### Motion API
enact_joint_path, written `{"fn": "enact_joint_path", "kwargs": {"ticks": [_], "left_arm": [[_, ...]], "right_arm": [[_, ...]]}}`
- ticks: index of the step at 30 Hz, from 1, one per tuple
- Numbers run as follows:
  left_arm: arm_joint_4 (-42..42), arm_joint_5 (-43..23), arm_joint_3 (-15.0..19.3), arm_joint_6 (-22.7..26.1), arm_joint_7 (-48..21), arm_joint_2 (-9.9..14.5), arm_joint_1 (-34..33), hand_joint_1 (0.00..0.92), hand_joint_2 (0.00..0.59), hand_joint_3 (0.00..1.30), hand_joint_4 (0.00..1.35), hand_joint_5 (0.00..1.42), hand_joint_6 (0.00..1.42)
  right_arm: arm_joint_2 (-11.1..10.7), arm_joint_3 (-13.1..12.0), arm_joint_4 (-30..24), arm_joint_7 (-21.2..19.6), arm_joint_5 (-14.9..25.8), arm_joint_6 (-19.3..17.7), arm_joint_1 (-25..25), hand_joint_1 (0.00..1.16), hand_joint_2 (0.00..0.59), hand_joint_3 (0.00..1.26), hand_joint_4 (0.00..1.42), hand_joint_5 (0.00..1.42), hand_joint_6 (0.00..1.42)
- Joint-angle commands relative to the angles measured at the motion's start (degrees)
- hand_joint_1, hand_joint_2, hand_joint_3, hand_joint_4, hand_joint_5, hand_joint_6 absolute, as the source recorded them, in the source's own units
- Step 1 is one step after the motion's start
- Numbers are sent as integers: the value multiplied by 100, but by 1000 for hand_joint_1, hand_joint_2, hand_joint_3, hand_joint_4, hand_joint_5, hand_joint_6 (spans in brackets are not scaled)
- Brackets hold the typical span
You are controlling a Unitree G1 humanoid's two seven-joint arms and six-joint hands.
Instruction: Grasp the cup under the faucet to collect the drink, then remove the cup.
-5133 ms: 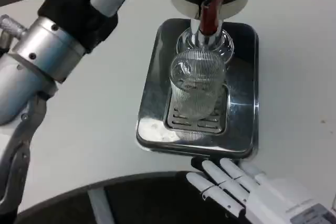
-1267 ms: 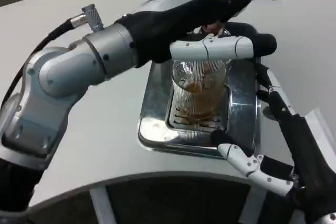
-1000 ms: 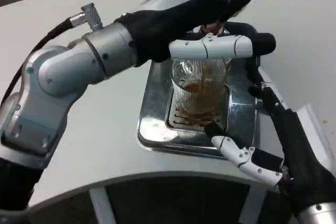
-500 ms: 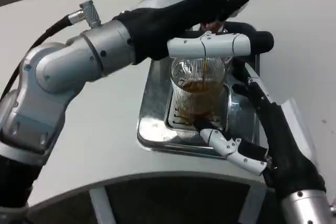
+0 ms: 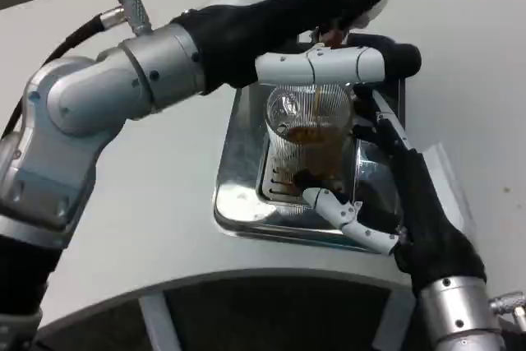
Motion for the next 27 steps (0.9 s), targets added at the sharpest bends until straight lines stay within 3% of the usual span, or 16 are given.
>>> {"fn": "enact_joint_path", "kwargs": {"ticks": [1,13,19,27], "left_arm": [[250,95,-82,66,-176,91,99,0,84,96,0,0,94],[406,62,-49,-44,-218,129,38,0,86,96,0,0,106],[421,39,-53,-56,-233,170,42,0,89,96,0,1,109],[396,8,-13,-64,-275,241,37,0,91,96,0,1,110]], "right_arm": [[28,3,225,-210,62,-123,-159,704,231,88,112,184,212],[73,54,651,-441,124,-76,-466,711,230,70,90,174,193],[91,80,804,-516,148,-47,-584,769,228,51,89,182,193],[224,132,1070,-733,116,-16,-709,778,225,49,89,184,193]]}}
